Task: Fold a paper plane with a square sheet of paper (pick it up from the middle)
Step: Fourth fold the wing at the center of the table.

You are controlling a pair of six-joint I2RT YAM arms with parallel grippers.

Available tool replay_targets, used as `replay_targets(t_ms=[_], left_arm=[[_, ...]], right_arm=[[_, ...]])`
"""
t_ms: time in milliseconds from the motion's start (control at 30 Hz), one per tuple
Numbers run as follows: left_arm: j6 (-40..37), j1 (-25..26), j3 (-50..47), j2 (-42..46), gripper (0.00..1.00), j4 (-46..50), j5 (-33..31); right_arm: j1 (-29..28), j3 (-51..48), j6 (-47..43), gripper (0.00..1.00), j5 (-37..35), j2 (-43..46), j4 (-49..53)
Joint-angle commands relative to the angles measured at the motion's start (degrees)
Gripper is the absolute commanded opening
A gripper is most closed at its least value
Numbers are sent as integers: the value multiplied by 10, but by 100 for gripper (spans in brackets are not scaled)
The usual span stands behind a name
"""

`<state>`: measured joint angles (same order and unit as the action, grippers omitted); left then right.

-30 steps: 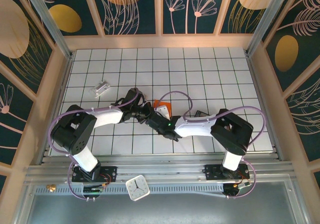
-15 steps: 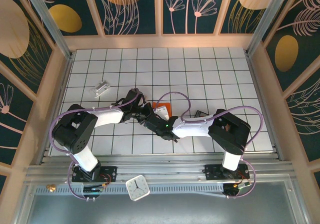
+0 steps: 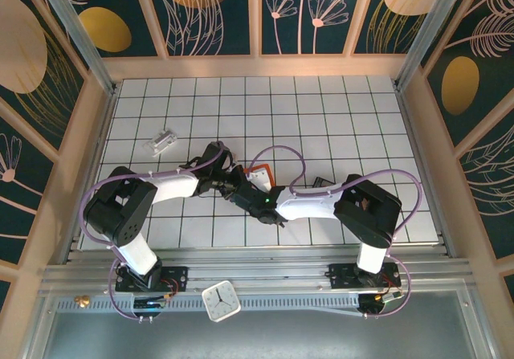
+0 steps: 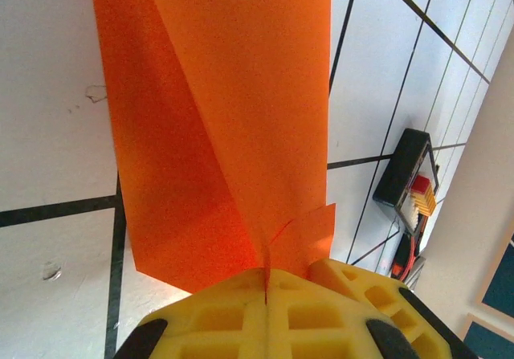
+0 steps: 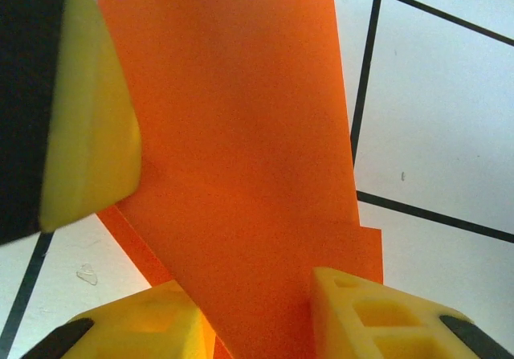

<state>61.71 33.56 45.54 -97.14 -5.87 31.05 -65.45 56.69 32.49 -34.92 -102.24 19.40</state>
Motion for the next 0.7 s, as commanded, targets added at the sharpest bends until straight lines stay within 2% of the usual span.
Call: replay_targets(t_ms=[0,133,667], left_arm=[[4,2,17,-7,0,56,15],[-4,2,20,-7,0,62,18],[-28,2,21,-23,0,86,19]], right_arm=[[3,12,-11,37,-29,-7,10],[6,10,-21,36,-26,-7,4],[10,8,-34,24,-27,-9,-8]])
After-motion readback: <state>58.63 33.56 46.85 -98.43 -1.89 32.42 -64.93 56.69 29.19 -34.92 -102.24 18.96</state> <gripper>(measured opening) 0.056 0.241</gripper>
